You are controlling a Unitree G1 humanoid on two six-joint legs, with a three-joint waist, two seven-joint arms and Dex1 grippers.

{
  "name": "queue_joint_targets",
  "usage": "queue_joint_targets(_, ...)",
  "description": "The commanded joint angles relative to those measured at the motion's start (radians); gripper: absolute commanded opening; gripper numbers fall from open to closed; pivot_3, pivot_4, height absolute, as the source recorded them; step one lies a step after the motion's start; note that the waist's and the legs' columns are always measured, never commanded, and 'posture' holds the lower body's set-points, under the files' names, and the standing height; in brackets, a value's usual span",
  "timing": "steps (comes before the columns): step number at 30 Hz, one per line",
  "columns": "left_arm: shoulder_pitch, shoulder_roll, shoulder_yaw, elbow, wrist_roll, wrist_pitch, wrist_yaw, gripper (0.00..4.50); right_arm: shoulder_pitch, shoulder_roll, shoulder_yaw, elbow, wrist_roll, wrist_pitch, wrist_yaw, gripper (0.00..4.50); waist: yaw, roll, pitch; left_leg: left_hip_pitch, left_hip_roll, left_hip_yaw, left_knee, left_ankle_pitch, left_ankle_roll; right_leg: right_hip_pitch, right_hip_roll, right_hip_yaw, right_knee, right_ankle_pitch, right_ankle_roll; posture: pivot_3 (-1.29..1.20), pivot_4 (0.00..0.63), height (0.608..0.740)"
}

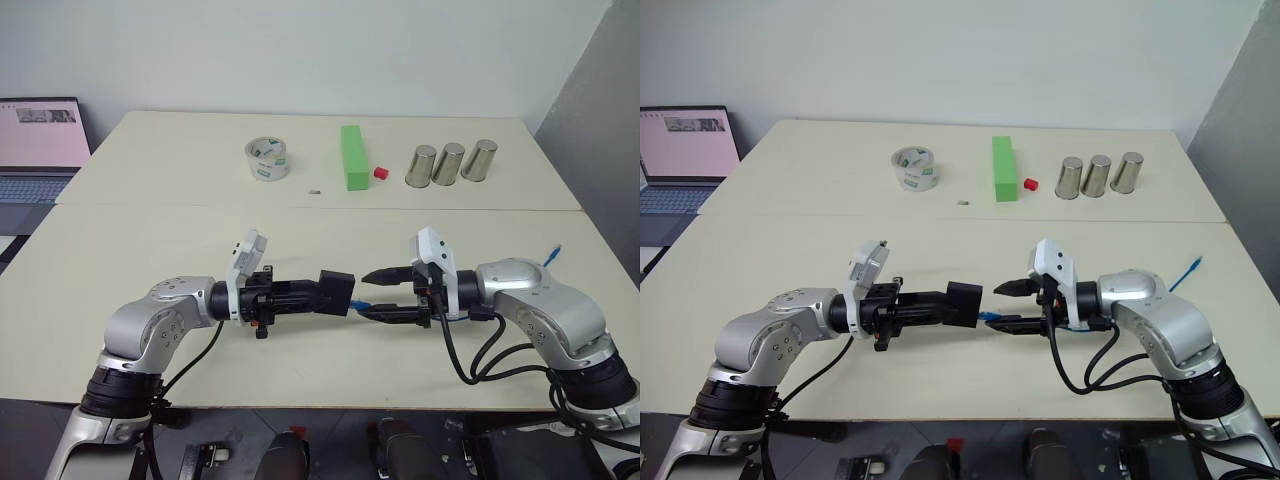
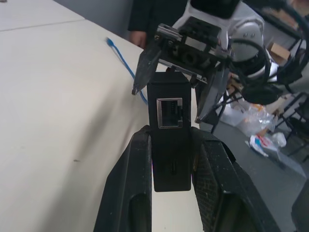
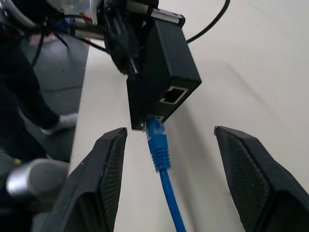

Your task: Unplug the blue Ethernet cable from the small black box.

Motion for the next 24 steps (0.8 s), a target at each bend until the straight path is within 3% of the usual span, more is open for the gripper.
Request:
queue_joint_targets(1, -0.021, -0.002, 0.000, -0.009, 0.012, -0.037, -0.021, 0.79, -0.034, 0.009, -0.042, -0.031, 0.083, 0.084, -0.010, 3.06, 0.000, 0.000, 0.000, 0.000, 0.000, 0.000, 0.000, 0.000, 0.000, 0.000, 0.000, 0.000, 0.000, 0.000, 0.000, 0.00, 0.150, 0.740)
queue_joint_targets(24, -0.013, -0.023, 0.017, -0.014, 0.016, -0.052, 0.003, 0.79, -0.069, 0.013, 0.015, 0.023, 0.070, 0.109, -0.018, 3.06, -0.001, 0.000, 0.000, 0.000, 0.000, 0.000, 0.000, 0.000, 0.000, -0.001, 0.000, 0.000, 0.000, 0.000, 0.000, 0.00, 0.150, 0.740)
